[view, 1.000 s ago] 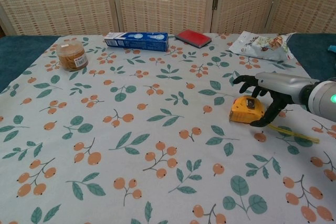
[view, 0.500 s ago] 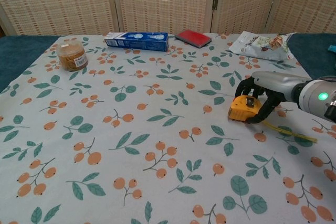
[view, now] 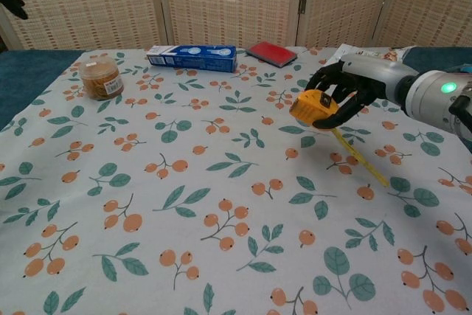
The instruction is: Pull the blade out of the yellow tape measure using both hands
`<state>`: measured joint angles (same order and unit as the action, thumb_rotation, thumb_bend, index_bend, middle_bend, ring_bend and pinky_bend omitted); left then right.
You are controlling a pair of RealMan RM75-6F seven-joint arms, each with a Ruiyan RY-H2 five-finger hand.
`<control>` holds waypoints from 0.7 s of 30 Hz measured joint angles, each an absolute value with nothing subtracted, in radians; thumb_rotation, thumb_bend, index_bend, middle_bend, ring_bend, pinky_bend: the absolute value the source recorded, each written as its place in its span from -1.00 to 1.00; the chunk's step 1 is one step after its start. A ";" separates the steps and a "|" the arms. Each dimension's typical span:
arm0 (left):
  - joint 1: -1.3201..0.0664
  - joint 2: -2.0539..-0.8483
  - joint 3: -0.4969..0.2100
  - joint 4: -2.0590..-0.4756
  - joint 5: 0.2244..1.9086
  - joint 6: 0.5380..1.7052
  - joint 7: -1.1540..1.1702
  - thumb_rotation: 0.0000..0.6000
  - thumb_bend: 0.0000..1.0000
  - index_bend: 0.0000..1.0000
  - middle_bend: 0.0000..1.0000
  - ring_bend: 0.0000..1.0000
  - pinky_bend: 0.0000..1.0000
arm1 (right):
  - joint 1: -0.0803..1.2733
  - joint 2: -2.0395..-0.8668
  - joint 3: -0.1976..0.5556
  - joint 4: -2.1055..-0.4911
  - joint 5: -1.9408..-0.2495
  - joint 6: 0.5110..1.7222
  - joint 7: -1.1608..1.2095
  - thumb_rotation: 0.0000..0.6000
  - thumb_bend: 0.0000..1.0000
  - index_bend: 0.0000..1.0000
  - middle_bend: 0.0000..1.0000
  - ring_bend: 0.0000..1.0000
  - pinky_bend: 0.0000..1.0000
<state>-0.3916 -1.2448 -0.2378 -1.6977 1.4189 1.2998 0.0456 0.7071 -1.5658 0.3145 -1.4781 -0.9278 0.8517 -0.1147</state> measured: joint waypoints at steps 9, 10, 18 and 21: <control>-0.575 -1.377 -0.320 -1.667 1.359 1.170 0.084 1.00 -0.16 -0.73 -0.73 -0.76 -1.00 | 0.760 -1.714 0.381 -1.354 -1.052 0.888 0.087 1.00 -0.19 0.10 -0.06 -0.12 -0.45; -0.589 -1.389 -0.325 -1.663 1.349 1.160 0.094 1.00 -0.18 -0.77 -0.75 -0.77 -1.00 | 0.766 -1.729 0.385 -1.335 -1.065 0.892 0.108 1.00 -0.19 0.10 -0.06 -0.12 -0.45; -0.683 -1.478 -0.339 -1.616 1.277 1.100 0.186 1.00 -0.28 -1.00 -0.86 -0.85 -1.00 | 0.815 -1.830 0.400 -1.186 -1.175 0.916 0.291 1.00 -0.19 0.10 -0.08 -0.13 -0.45; -0.705 -1.502 -0.338 -1.602 1.264 1.092 0.209 1.00 -0.29 -1.00 -0.88 -0.86 -1.00 | 0.827 -1.859 0.396 -1.133 -1.214 0.924 0.364 1.00 -0.19 0.10 -0.08 -0.13 -0.45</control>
